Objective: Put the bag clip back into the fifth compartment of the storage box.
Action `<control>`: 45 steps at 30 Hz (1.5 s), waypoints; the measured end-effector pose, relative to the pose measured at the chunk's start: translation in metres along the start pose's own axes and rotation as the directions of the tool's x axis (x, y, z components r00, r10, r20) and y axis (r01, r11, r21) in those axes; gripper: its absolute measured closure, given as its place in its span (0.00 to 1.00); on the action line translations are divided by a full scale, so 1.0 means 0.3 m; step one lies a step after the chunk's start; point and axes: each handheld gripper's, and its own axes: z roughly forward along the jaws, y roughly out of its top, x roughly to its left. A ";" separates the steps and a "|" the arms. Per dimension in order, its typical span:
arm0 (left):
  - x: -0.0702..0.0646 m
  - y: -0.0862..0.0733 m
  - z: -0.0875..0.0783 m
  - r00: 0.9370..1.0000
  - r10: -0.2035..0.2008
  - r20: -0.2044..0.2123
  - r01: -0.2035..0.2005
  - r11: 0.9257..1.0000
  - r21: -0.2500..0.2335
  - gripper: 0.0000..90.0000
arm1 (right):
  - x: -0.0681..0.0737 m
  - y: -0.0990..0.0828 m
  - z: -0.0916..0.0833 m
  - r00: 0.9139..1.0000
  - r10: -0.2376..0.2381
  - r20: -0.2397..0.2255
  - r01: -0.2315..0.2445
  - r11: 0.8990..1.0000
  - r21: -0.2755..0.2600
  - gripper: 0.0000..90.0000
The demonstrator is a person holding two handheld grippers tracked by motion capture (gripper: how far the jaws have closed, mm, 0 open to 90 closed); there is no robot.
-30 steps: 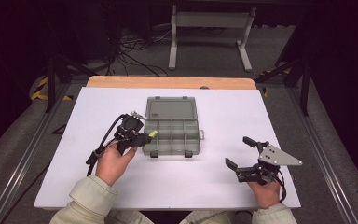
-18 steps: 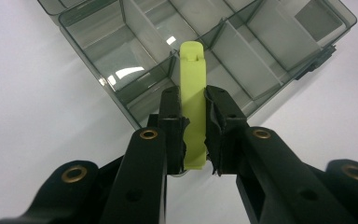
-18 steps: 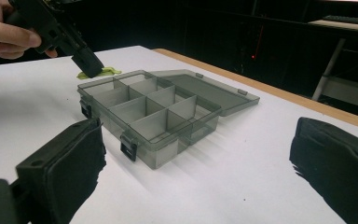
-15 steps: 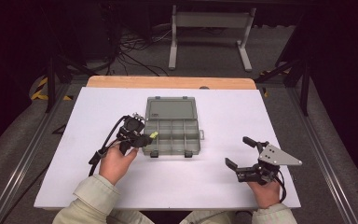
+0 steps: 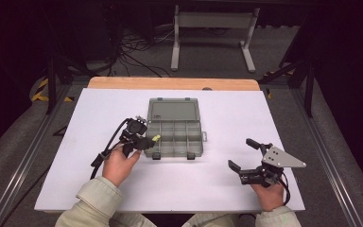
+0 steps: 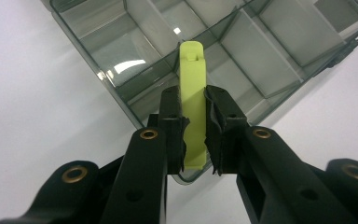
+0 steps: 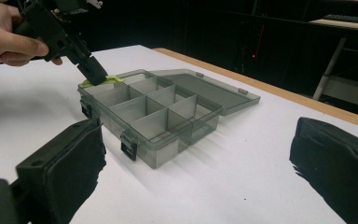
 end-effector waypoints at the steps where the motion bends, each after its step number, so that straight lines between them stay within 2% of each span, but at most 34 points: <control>1: 0.000 0.000 0.003 1.000 -0.001 -0.003 0.001 1.000 0.003 0.86 | 0.000 0.000 0.000 1.000 0.000 -0.001 0.000 1.000 0.000 0.03; 3: 0.000 0.000 0.007 1.000 0.005 -0.002 -0.005 1.000 0.012 0.86 | 0.000 0.000 0.000 1.000 -0.001 -0.001 0.001 1.000 0.001 0.03; 10: 0.004 -0.004 0.010 1.000 -0.013 0.001 0.013 1.000 0.026 0.86 | 0.000 0.000 0.000 1.000 -0.001 -0.002 0.001 1.000 0.000 0.03; 13: 0.007 -0.004 0.005 1.000 -0.009 0.012 0.009 1.000 0.015 0.85 | 0.000 0.000 0.000 1.000 0.000 -0.002 0.000 1.000 -0.001 0.03; 14: 0.010 -0.004 -0.002 0.999 -0.003 0.046 0.003 1.000 0.005 0.78 | 0.000 0.000 0.000 1.000 0.000 -0.002 0.000 1.000 -0.001 0.03; 15: 0.012 -0.004 -0.008 0.998 0.001 0.062 -0.001 1.000 -0.001 0.68 | 0.000 0.000 0.000 1.000 0.001 -0.001 -0.001 1.000 -0.002 0.03; 21: 0.009 -0.009 -0.053 0.992 0.036 0.119 -0.028 0.997 -0.073 0.46 | 0.001 0.000 0.000 1.000 0.000 -0.004 0.000 1.000 -0.003 0.03; 22: 0.007 -0.011 -0.065 0.990 0.052 0.132 -0.041 0.995 -0.088 0.42 | 0.001 0.001 0.000 1.000 0.000 -0.003 0.000 1.000 -0.004 0.03; 23: 0.004 -0.012 -0.075 0.989 0.069 0.134 -0.055 0.993 -0.103 0.33 | 0.001 0.001 -0.001 1.000 0.001 -0.003 -0.001 1.000 -0.004 0.03; 25: -0.001 -0.016 -0.091 0.984 0.092 0.154 -0.073 0.990 -0.124 0.24 | 0.001 0.001 -0.001 1.000 0.003 -0.005 -0.003 1.000 -0.004 0.03; 26: -0.005 -0.018 -0.104 0.980 0.095 0.176 -0.070 0.987 -0.144 0.20 | 0.001 0.000 -0.001 1.000 0.004 -0.004 -0.004 1.000 -0.004 0.03; 27: -0.005 -0.021 -0.123 0.978 0.097 0.182 -0.066 0.984 -0.167 0.16 | 0.002 0.001 -0.001 1.000 0.004 -0.005 -0.004 1.000 -0.005 0.03; 30: -0.003 -0.030 -0.155 0.974 0.105 0.200 -0.065 0.979 -0.195 0.13 | 0.001 0.001 -0.001 1.000 0.001 -0.004 -0.001 1.000 -0.005 0.03; 35: -0.005 -0.053 -0.212 0.972 0.143 0.184 -0.098 0.967 -0.236 0.06 | 0.001 0.002 -0.001 1.000 -0.001 -0.006 0.001 1.000 -0.006 0.03; 37: -0.010 -0.066 -0.235 0.974 0.164 0.158 -0.121 0.960 -0.254 0.04 | 0.001 0.002 -0.001 1.000 0.004 -0.007 -0.004 1.000 -0.005 0.03; 39: -0.012 -0.081 -0.256 0.973 0.181 0.145 -0.135 0.950 -0.280 0.03 | 0.000 0.001 0.000 1.000 0.004 -0.008 -0.004 1.000 -0.006 0.03; 41: -0.013 -0.091 -0.269 0.971 0.192 0.141 -0.144 0.945 -0.295 0.02 | 0.001 0.002 -0.002 1.000 -0.003 -0.006 0.003 1.000 -0.006 0.03; 44: -0.013 -0.117 -0.300 0.968 0.209 0.137 -0.152 0.927 -0.342 0.01 | 0.002 0.003 -0.004 1.000 -0.002 -0.007 0.002 1.000 -0.009 0.03; 45: -0.013 -0.127 -0.311 0.968 0.217 0.128 -0.158 0.919 -0.362 0.01 | 0.002 0.003 -0.004 1.000 -0.001 -0.007 0.001 1.000 -0.011 0.03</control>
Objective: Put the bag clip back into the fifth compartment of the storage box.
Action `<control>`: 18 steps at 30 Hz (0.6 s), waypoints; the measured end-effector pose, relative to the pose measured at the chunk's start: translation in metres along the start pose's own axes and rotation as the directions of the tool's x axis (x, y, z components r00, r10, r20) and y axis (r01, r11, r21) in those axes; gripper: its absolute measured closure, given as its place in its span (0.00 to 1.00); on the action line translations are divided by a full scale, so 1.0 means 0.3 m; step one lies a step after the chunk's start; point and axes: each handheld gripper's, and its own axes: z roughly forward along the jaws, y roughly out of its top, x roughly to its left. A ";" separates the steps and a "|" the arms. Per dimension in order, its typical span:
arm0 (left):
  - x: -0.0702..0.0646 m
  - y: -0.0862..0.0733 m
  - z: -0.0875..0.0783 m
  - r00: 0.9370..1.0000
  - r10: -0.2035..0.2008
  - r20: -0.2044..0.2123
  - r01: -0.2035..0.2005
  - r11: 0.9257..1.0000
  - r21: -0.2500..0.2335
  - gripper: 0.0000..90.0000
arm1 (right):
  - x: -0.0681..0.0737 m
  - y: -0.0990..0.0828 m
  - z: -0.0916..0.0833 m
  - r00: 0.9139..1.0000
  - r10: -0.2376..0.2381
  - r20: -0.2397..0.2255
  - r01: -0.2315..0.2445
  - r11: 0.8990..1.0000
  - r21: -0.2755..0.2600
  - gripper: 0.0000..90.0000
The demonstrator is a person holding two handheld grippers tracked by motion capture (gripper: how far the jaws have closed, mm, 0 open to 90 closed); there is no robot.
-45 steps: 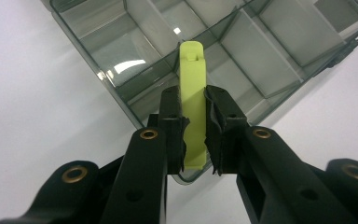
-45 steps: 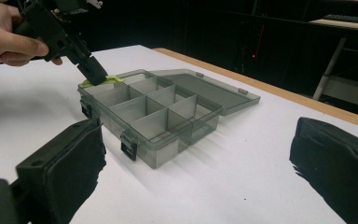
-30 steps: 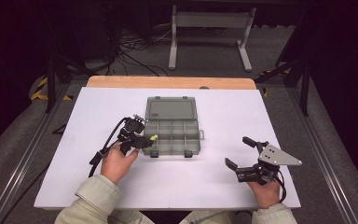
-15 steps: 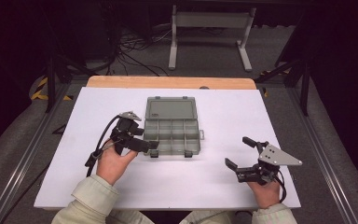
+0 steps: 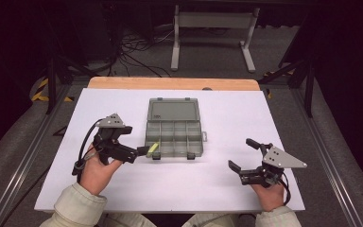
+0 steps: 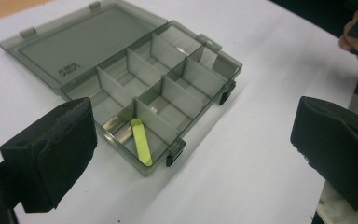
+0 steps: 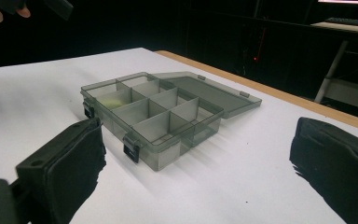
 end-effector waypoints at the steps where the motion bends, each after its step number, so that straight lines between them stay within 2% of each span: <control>1: -0.002 -0.007 -0.013 1.000 0.020 0.001 -0.020 1.000 -0.024 0.01 | 0.000 0.000 0.000 1.000 0.002 -0.001 -0.002 1.000 -0.004 0.03; 2: -0.007 -0.013 -0.024 1.000 0.029 -0.001 -0.029 0.999 -0.045 0.01 | 0.000 0.000 0.000 1.000 0.002 -0.001 -0.002 1.000 -0.004 0.03; 3: -0.007 -0.013 -0.024 1.000 0.029 -0.001 -0.029 0.999 -0.045 0.01 | 0.000 0.000 0.000 1.000 0.002 -0.002 -0.002 1.000 -0.004 0.03; 4: -0.009 -0.020 -0.037 0.999 0.046 -0.010 -0.046 0.997 -0.059 0.01 | 0.000 0.000 0.000 1.000 0.002 -0.002 -0.002 1.000 -0.004 0.03; 5: -0.016 -0.032 -0.052 0.999 0.049 -0.016 -0.051 0.995 -0.087 0.01 | -0.001 0.000 0.001 1.000 0.001 -0.002 -0.001 1.000 0.000 0.03; 7: -0.018 -0.036 -0.060 0.999 0.047 -0.017 -0.049 0.994 -0.094 0.01 | 0.000 0.000 0.001 1.000 0.001 -0.002 -0.001 1.000 0.001 0.03; 9: -0.021 -0.053 -0.080 0.998 0.062 -0.031 -0.065 0.989 -0.130 0.01 | 0.000 0.000 0.001 1.000 0.001 -0.002 -0.001 1.000 0.001 0.03; 15: -0.014 -0.106 -0.135 0.997 0.062 -0.037 -0.069 0.978 -0.196 0.01 | 0.001 0.000 0.001 1.000 0.004 -0.005 -0.004 1.000 -0.004 0.03; 18: -0.005 -0.140 -0.157 0.996 0.066 -0.056 -0.077 0.971 -0.224 0.02 | 0.000 0.000 0.000 1.000 0.004 -0.007 -0.004 1.000 -0.007 0.03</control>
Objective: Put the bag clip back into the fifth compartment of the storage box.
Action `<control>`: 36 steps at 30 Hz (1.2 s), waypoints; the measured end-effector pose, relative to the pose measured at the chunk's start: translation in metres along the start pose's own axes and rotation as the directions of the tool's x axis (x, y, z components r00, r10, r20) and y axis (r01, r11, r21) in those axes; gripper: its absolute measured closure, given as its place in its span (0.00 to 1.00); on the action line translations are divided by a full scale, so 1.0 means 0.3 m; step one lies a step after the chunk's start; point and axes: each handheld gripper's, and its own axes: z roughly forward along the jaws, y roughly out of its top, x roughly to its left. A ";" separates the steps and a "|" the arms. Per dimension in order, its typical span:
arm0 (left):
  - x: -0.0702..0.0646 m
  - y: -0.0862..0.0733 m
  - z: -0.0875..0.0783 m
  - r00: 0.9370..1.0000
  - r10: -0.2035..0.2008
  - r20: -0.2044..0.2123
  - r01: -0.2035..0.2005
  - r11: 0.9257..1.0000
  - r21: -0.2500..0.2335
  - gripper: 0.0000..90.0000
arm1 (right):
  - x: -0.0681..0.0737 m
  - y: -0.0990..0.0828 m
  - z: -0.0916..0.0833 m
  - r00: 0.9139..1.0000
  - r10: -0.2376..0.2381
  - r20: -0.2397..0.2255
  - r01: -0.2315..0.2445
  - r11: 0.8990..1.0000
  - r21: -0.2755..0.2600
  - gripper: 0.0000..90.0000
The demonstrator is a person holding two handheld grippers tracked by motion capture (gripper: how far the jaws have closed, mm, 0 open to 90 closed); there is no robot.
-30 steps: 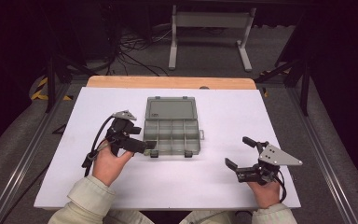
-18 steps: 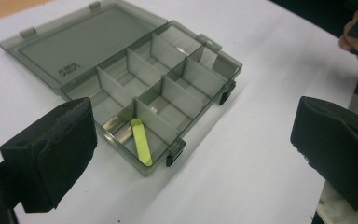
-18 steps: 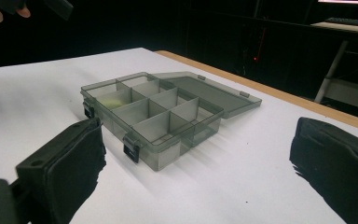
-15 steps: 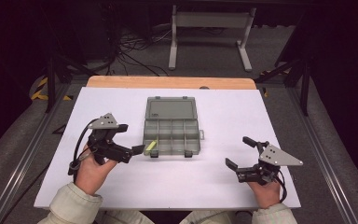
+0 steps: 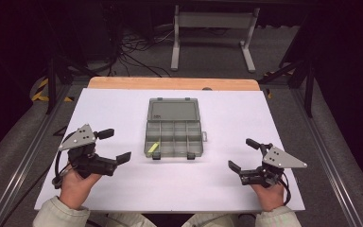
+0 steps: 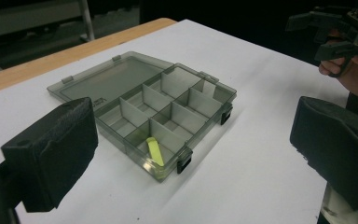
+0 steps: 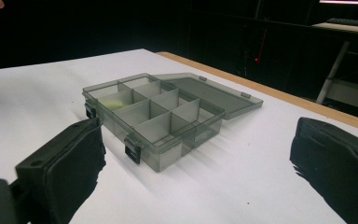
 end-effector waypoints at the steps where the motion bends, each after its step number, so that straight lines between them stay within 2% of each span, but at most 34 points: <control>1: 0.000 0.000 0.000 1.000 0.000 0.000 0.000 1.000 0.000 0.02 | 0.000 0.000 0.000 1.000 0.000 0.000 0.000 1.000 0.000 0.03; 4: 0.013 -0.041 -0.030 1.000 -0.004 -0.026 0.002 0.999 -0.053 0.02 | 0.001 0.000 0.001 1.000 0.001 -0.002 -0.001 1.000 -0.001 0.03; 6: 0.015 -0.051 -0.038 1.000 -0.003 -0.029 0.001 0.998 -0.060 0.02 | 0.001 0.000 0.001 1.000 0.000 -0.002 0.000 1.000 -0.001 0.03; 8: 0.021 -0.077 -0.051 0.999 0.006 -0.034 -0.010 0.996 -0.094 0.03 | 0.001 0.000 0.000 1.000 0.000 -0.001 0.000 1.000 -0.001 0.03; 13: 0.024 -0.124 -0.076 0.997 0.025 -0.068 -0.034 0.991 -0.130 0.02 | -0.002 0.000 -0.005 1.000 0.002 0.006 -0.002 1.000 -0.005 0.03; 18: 0.035 -0.164 -0.099 0.994 0.021 -0.111 -0.040 0.984 -0.172 0.01 | -0.003 0.000 -0.005 1.000 -0.004 0.007 0.004 1.000 -0.010 0.03; 20: 0.040 -0.180 -0.108 0.991 0.026 -0.130 -0.049 0.983 -0.176 0.01 | -0.003 0.000 -0.007 1.000 -0.002 0.009 0.002 1.000 -0.010 0.03; 22: 0.044 -0.189 -0.112 0.991 0.027 -0.132 -0.050 0.983 -0.176 0.01 | -0.003 -0.001 -0.007 1.000 -0.005 0.008 0.005 1.000 -0.012 0.03; 24: 0.051 -0.218 -0.120 0.986 0.028 -0.162 -0.059 0.980 -0.189 0.01 | -0.004 -0.001 -0.008 1.000 -0.003 0.009 0.003 1.000 -0.012 0.03; 36: 0.082 -0.293 -0.126 0.979 0.025 -0.202 -0.065 0.979 -0.194 0.01 | -0.007 -0.006 -0.008 1.000 -0.016 0.016 0.016 1.000 -0.020 0.02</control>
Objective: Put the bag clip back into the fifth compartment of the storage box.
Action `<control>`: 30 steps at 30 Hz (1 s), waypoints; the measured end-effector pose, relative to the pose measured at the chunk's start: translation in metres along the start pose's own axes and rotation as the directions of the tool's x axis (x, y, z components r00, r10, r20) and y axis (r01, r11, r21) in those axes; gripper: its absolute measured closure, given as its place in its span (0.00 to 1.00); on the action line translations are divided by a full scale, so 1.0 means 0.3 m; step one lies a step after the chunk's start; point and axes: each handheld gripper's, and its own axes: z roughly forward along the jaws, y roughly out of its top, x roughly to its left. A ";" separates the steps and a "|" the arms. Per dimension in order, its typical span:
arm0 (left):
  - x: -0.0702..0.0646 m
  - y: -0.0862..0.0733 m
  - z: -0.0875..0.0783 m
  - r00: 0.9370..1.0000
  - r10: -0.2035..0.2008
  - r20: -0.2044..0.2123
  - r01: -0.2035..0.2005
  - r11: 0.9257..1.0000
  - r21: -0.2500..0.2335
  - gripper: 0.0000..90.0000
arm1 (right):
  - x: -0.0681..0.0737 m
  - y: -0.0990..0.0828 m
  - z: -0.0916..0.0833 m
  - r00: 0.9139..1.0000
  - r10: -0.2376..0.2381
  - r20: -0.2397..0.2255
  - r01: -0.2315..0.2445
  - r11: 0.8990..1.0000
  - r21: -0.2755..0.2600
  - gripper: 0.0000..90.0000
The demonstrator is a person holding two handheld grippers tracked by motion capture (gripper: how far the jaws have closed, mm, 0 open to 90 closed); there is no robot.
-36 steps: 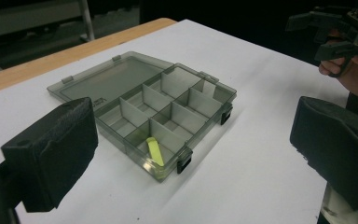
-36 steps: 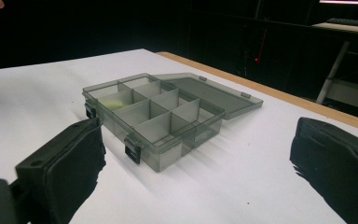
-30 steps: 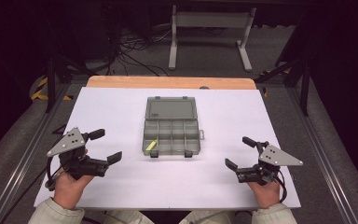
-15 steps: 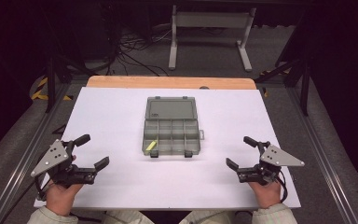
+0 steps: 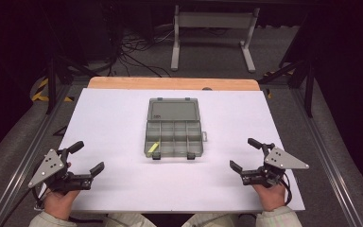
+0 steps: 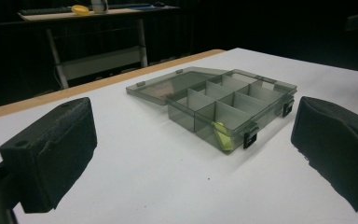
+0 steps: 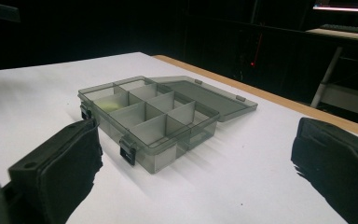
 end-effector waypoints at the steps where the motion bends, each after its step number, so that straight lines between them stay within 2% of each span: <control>1: 0.002 -0.003 -0.001 1.000 -0.002 0.003 0.002 1.000 0.002 0.01 | -0.001 -0.001 0.000 1.000 0.000 -0.002 0.000 1.000 -0.001 0.02; 3: 0.004 -0.012 -0.003 1.000 -0.004 -0.008 0.004 1.000 -0.002 0.01 | 0.000 -0.002 0.000 1.000 0.001 -0.001 -0.001 1.000 -0.001 0.01; 7: 0.007 -0.030 -0.015 1.000 0.002 -0.008 -0.002 1.000 -0.009 0.01 | -0.003 -0.006 0.000 1.000 0.004 -0.001 -0.004 1.000 -0.007 0.01; 13: 0.003 -0.053 -0.023 1.000 -0.011 -0.005 0.010 1.000 -0.016 0.01 | -0.007 -0.014 -0.001 1.000 -0.002 0.008 0.002 1.000 -0.005 0.01; 16: 0.004 -0.068 -0.030 0.999 -0.036 0.002 0.036 0.999 -0.013 0.01 | -0.009 -0.019 -0.001 1.000 -0.004 0.011 0.004 1.000 -0.004 0.01; 19: 0.007 -0.074 -0.036 0.999 -0.041 -0.006 0.041 0.999 -0.026 0.01 | -0.010 -0.023 0.003 1.000 -0.009 0.010 0.009 1.000 -0.006 0.01; 23: 0.007 -0.079 -0.026 0.999 -0.032 0.004 0.032 0.999 -0.025 0.01 | -0.013 -0.031 0.010 1.000 -0.010 0.007 0.010 1.000 0.005 0.01; 28: -0.002 -0.073 -0.005 1.000 0.015 0.014 -0.015 1.000 0.000 0.01 | -0.015 -0.035 0.013 1.000 -0.002 0.006 0.002 1.000 0.004 0.00; 30: -0.009 -0.072 0.006 0.999 0.001 0.034 -0.001 1.000 -0.004 0.01 | -0.014 -0.037 0.017 1.000 -0.003 0.003 0.003 1.000 0.009 0.00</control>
